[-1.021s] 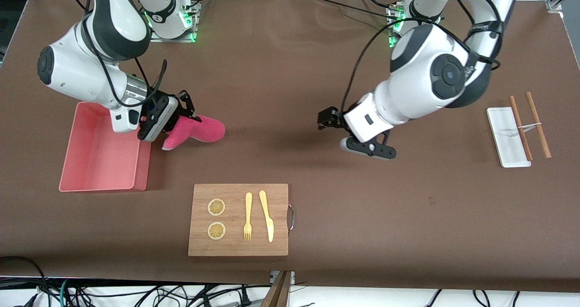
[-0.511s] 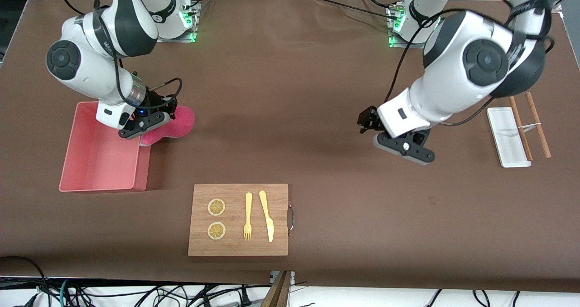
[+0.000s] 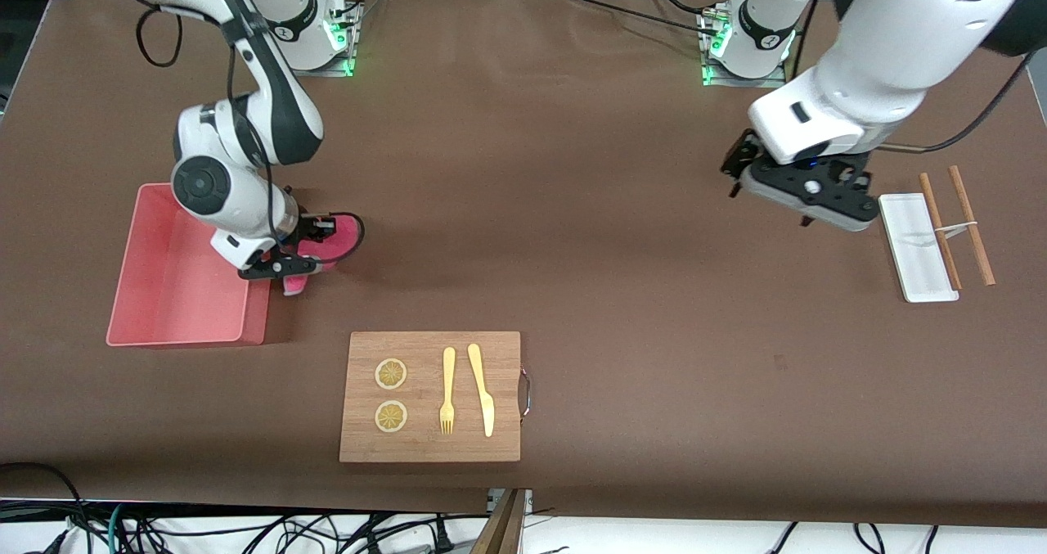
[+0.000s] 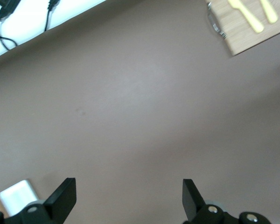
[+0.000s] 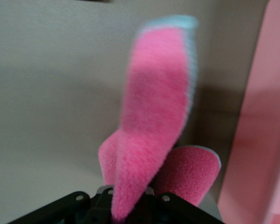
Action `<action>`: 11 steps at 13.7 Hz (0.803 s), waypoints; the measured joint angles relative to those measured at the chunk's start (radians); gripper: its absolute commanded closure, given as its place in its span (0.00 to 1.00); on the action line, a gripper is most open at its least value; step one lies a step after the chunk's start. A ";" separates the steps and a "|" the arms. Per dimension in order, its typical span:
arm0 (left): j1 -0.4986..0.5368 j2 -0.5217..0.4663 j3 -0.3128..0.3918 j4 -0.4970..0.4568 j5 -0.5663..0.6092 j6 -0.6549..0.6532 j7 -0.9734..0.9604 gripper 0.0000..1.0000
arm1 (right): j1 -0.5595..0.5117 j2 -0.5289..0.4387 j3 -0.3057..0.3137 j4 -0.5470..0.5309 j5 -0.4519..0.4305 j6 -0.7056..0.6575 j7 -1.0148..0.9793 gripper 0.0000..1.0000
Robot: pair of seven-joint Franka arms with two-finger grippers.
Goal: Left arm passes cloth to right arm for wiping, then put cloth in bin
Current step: 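Wipe the table with the cloth in the right gripper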
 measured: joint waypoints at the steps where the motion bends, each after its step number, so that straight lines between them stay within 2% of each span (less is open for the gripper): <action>1: 0.001 -0.031 0.028 -0.035 0.000 0.000 0.023 0.00 | 0.001 0.027 0.000 0.000 0.000 0.032 0.014 1.00; 5: 0.070 -0.139 0.067 -0.149 -0.015 -0.017 0.032 0.00 | 0.068 0.086 0.009 0.007 0.000 0.132 0.156 1.00; 8: 0.123 -0.153 0.069 -0.164 -0.093 -0.042 -0.023 0.00 | 0.157 0.092 0.014 0.026 0.001 0.138 0.313 1.00; 11: 0.147 -0.151 0.070 -0.169 -0.117 -0.046 -0.044 0.00 | 0.266 0.111 0.018 0.062 0.002 0.139 0.489 1.00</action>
